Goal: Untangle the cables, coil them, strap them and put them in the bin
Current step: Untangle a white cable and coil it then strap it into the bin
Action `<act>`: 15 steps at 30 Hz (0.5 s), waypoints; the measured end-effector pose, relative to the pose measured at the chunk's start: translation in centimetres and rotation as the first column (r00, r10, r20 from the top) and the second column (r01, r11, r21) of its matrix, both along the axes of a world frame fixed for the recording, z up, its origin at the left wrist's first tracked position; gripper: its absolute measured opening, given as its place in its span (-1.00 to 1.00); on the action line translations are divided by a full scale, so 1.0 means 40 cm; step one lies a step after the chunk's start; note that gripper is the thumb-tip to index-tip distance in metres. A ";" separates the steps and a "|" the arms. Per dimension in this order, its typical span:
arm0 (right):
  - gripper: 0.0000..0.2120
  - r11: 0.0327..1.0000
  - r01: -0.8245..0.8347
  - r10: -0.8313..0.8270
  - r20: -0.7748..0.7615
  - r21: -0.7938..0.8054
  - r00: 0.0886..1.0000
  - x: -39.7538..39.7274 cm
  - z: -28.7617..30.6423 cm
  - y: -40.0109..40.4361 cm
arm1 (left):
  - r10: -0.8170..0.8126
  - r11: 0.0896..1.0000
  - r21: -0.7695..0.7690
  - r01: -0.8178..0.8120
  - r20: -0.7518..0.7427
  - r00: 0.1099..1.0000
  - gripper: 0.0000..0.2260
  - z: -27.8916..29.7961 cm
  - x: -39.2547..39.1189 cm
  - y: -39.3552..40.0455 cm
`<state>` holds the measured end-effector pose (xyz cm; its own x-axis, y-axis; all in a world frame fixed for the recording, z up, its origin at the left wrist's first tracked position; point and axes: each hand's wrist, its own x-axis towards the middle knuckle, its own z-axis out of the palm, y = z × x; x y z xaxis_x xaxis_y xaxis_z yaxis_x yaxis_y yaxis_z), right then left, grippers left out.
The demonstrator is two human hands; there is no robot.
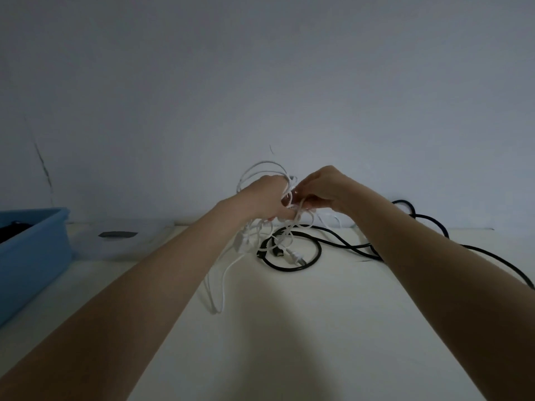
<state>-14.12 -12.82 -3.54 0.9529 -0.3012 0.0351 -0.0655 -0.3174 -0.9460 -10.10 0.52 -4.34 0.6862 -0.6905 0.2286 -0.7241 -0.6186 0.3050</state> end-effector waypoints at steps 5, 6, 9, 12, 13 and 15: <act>-0.82 0.990 0.142 -0.144 0.124 0.027 0.982 0.015 -0.012 -0.007 | 0.055 0.998 0.017 -0.055 0.010 0.998 -0.79 0.023 0.023 0.012; -0.80 0.987 0.152 -0.158 0.136 0.047 0.978 0.013 -0.009 -0.015 | 0.081 0.994 -0.070 -0.083 -0.043 0.996 -0.77 0.028 0.030 0.020; -0.75 0.980 0.168 -0.183 0.143 0.111 0.973 0.014 -0.007 -0.030 | 0.090 0.902 -0.381 -0.205 -0.297 0.951 -0.74 0.027 0.042 0.036; -0.75 0.975 0.212 -0.220 0.148 0.071 0.964 0.015 -0.013 -0.037 | 0.049 0.733 -0.585 -0.346 -0.462 0.885 -0.81 0.019 0.044 0.041; -0.75 0.972 0.236 -0.237 0.152 0.025 0.960 0.016 -0.016 -0.042 | -0.010 0.653 -0.658 -0.376 -0.504 0.864 -0.85 0.021 0.048 0.043; -0.72 0.966 0.256 -0.251 0.138 -0.020 0.958 0.014 -0.029 -0.050 | -0.149 0.533 -0.740 -0.411 -0.560 0.815 -0.90 0.029 0.057 0.056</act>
